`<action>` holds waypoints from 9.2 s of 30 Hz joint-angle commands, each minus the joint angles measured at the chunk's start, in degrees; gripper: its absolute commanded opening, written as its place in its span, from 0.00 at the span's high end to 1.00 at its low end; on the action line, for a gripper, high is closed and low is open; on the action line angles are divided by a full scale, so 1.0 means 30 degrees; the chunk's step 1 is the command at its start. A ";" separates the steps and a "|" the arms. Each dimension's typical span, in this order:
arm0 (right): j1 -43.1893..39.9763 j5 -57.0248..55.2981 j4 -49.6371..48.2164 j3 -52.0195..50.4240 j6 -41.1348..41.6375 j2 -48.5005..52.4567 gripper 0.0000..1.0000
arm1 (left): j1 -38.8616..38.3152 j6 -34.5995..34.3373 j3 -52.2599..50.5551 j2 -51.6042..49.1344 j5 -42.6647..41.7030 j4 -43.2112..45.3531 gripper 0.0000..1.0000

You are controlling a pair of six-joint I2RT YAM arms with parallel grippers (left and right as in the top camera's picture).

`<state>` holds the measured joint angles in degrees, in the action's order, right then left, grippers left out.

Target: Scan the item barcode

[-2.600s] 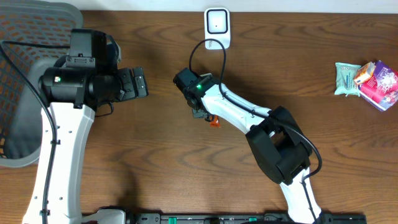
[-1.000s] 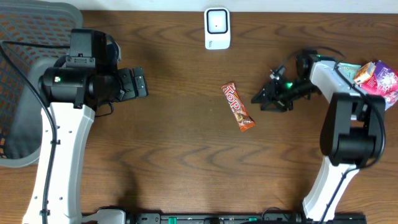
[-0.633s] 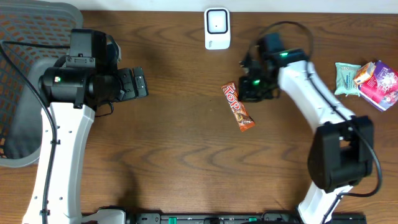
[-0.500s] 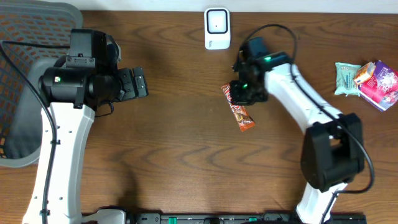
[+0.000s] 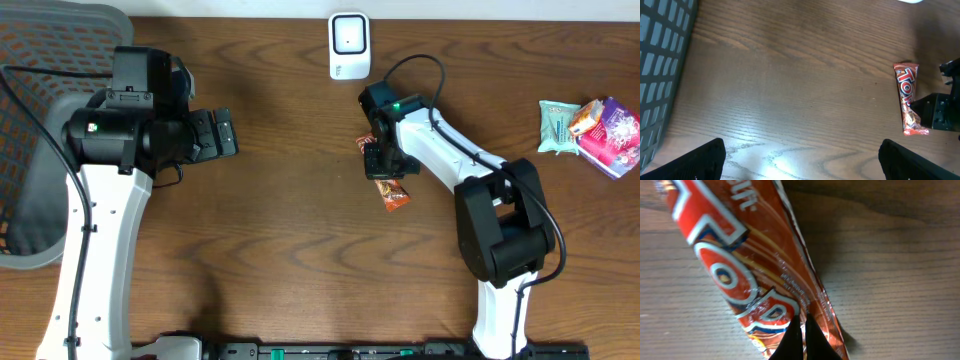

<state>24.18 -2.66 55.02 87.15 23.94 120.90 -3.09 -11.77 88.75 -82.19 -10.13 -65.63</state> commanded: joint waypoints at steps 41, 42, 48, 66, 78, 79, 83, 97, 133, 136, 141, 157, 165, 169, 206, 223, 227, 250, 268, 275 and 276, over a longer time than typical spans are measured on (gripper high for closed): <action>-0.0576 -0.3213 -0.1690 0.1763 -0.0663 -0.0860 0.97 | 0.0066 0.0044 0.0102 -0.0066 0.0117 -0.0044 0.02; -0.0576 -0.2994 -0.0627 0.2594 -0.0801 -0.0860 0.97 | 0.0058 0.0051 0.0102 -0.0066 0.0117 -0.0044 0.02; -0.0386 0.0634 0.4350 0.5020 -0.2098 -0.0860 0.89 | 0.0066 0.0044 0.0102 -0.0066 0.0117 -0.0044 0.02; 0.0044 0.0459 -0.0444 -0.2565 -0.1027 -0.0823 0.98 | 0.0058 0.0044 0.0102 -0.0066 0.0117 -0.0044 0.02; 0.0189 -0.0925 0.3825 0.2812 -0.0576 -0.1100 0.59 | 0.0058 0.0051 0.0102 -0.0066 0.0117 -0.0044 0.02; 0.0277 -0.0925 0.3898 0.3147 -0.0576 -0.1100 0.53 | 0.0066 0.0044 0.0102 -0.0066 0.0117 -0.0044 0.02; 0.0860 -0.0940 0.3468 0.3388 -0.0707 -0.1078 0.49 | 0.0066 0.0044 0.0102 -0.0066 0.0117 -0.0044 0.02; 0.3570 -0.6557 -0.0597 -0.1311 -0.2790 -0.1049 0.47 | 0.0066 0.0044 0.0102 -0.0066 0.0117 -0.0044 0.02; -0.0860 0.4510 -0.6506 0.0007 -0.2783 -0.1056 0.99 | 0.0058 0.0044 0.0102 -0.0066 0.0117 -0.0044 0.02; -0.1202 0.4998 -0.7198 0.2171 -0.2652 -0.1056 0.99 | 0.0066 0.0044 0.0102 -0.0066 0.0117 -0.0044 0.02; -0.1370 0.4845 -0.9981 0.4495 -0.1209 -0.1056 0.99 | 0.0058 0.0044 0.0102 -0.0066 0.0117 -0.0044 0.02; -0.1319 0.1923 -1.5526 0.5311 0.3206 0.1727 0.99 | 0.0066 0.0044 0.0102 -0.0066 0.0117 -0.0044 0.02; -0.1479 0.2266 -1.4280 0.6113 0.3410 0.2171 0.99 | 0.0066 0.0044 0.0102 -0.0066 0.0117 -0.0044 0.02; -0.1574 0.2259 -1.2983 0.7184 0.2550 0.2171 0.99 | 0.0066 0.0044 0.0102 -0.0066 0.0117 -0.0044 0.02; -1.4163 -0.7512 0.5785 1.0499 -0.1282 0.2069 0.17 | 0.0066 0.0051 0.0102 -0.0066 0.0117 -0.0044 0.02; -1.2174 0.0648 0.8837 1.0506 -0.1596 -0.4459 0.01 | 0.0058 0.0044 0.0102 -0.0066 0.0117 -0.0044 0.02; -1.0681 0.0532 0.9675 0.9821 -0.2091 -0.7111 0.01 | 0.0066 0.0044 0.0102 -0.0066 0.0117 -0.0044 0.02; -0.3169 0.1647 0.9143 -0.7796 0.0022 -2.3802 0.01 | 0.0066 0.0051 0.0102 -0.0066 0.0117 -0.0044 0.02; -0.3169 0.1639 1.0236 -0.8466 0.0007 -2.4334 0.01 | 0.0066 0.0044 0.0102 -0.0066 0.0117 -0.0044 0.02; -0.3067 0.0058 1.0229 -0.8466 -0.0095 -2.4356 0.01 | 0.0066 0.0044 0.0102 -0.0066 0.0117 -0.0044 0.02; -0.3067 0.0022 1.0200 -0.8466 -0.0080 -2.4400 0.01 | 0.0066 0.0044 0.0102 -0.0066 0.0117 -0.0044 0.02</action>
<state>14.52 0.45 85.71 62.06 23.44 47.99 -3.09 -11.79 88.75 -82.19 -10.13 -65.63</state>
